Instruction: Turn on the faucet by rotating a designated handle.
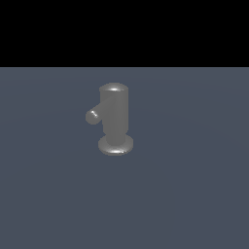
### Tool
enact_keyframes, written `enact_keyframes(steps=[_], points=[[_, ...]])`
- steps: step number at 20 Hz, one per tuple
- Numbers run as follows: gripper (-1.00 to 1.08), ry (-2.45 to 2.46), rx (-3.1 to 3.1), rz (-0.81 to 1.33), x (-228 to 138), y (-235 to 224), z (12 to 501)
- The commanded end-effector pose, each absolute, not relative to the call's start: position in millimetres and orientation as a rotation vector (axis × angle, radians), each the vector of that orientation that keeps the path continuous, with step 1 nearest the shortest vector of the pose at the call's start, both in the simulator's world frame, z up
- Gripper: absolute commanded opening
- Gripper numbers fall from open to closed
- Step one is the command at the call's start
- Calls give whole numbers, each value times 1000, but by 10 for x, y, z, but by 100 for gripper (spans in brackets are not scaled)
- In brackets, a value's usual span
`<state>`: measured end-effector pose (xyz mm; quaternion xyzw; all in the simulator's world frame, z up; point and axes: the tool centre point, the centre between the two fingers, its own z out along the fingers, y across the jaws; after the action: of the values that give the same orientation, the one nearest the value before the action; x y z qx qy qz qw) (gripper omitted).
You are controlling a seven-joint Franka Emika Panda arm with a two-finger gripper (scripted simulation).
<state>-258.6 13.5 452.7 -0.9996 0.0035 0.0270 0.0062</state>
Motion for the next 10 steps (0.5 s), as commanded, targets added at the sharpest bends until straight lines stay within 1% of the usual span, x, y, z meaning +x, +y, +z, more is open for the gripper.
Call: enact_keyframes(steps=[1, 10], points=[[-100, 16, -3129, 82, -2571, 169, 4431], [-100, 46, -3132, 61, -2472, 377, 3866]])
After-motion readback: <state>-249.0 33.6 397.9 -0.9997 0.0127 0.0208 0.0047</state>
